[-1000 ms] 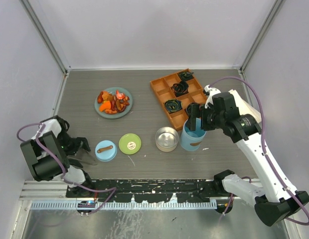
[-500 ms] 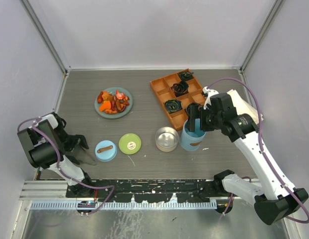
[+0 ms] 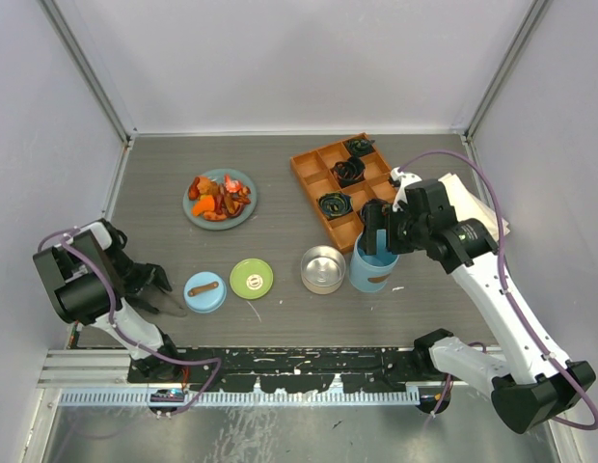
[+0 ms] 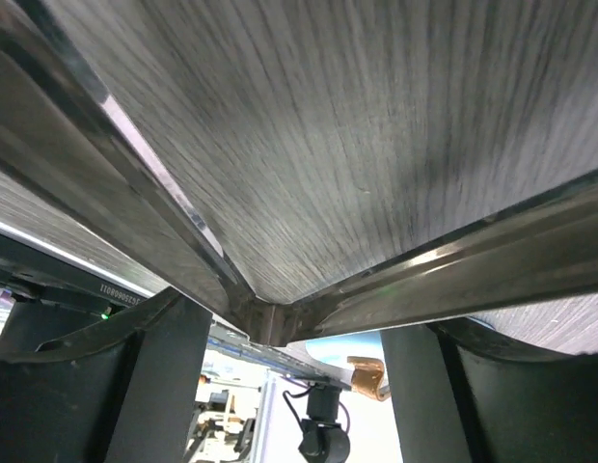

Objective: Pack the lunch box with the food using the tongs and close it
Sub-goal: Pick up the clamp at the center of the board.

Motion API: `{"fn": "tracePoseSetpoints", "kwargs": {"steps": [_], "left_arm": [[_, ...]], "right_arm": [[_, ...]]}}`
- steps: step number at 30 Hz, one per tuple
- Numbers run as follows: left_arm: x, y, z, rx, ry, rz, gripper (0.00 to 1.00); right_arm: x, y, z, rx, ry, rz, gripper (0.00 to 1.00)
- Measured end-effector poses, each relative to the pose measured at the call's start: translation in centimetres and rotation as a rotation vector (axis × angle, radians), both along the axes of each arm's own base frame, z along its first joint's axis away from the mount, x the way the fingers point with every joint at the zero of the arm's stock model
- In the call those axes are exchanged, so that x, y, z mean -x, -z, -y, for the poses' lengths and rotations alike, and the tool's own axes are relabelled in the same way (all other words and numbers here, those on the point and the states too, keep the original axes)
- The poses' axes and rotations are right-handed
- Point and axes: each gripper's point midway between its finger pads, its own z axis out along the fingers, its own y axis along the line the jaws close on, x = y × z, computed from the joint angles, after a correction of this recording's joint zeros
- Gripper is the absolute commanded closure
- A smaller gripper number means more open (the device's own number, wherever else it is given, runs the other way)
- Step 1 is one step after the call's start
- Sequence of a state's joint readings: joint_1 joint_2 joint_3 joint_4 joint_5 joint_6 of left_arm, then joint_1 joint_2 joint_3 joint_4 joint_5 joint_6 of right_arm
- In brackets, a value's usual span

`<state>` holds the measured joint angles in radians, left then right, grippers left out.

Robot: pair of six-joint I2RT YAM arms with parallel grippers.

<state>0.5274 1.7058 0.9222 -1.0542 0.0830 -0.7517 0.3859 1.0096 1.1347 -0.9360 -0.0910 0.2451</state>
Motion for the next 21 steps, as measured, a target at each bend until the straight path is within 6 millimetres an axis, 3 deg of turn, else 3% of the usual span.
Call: {"fn": "tracePoseSetpoints", "kwargs": {"steps": [2,11,21], "left_arm": [[0.0,0.0,-0.3,-0.023,0.010,0.009,0.41],[0.0,-0.9,-1.9,-0.123,0.054,0.060,0.46],[-0.6,-8.3,-1.7,-0.271,0.120,0.381,0.47]], "right_arm": [[0.0,0.1,0.0,0.001,0.000,-0.002,0.00],[-0.1,0.1,0.0,0.002,0.000,-0.006,0.00],[0.0,-0.4,0.0,-0.004,0.000,0.008,0.00]]}}
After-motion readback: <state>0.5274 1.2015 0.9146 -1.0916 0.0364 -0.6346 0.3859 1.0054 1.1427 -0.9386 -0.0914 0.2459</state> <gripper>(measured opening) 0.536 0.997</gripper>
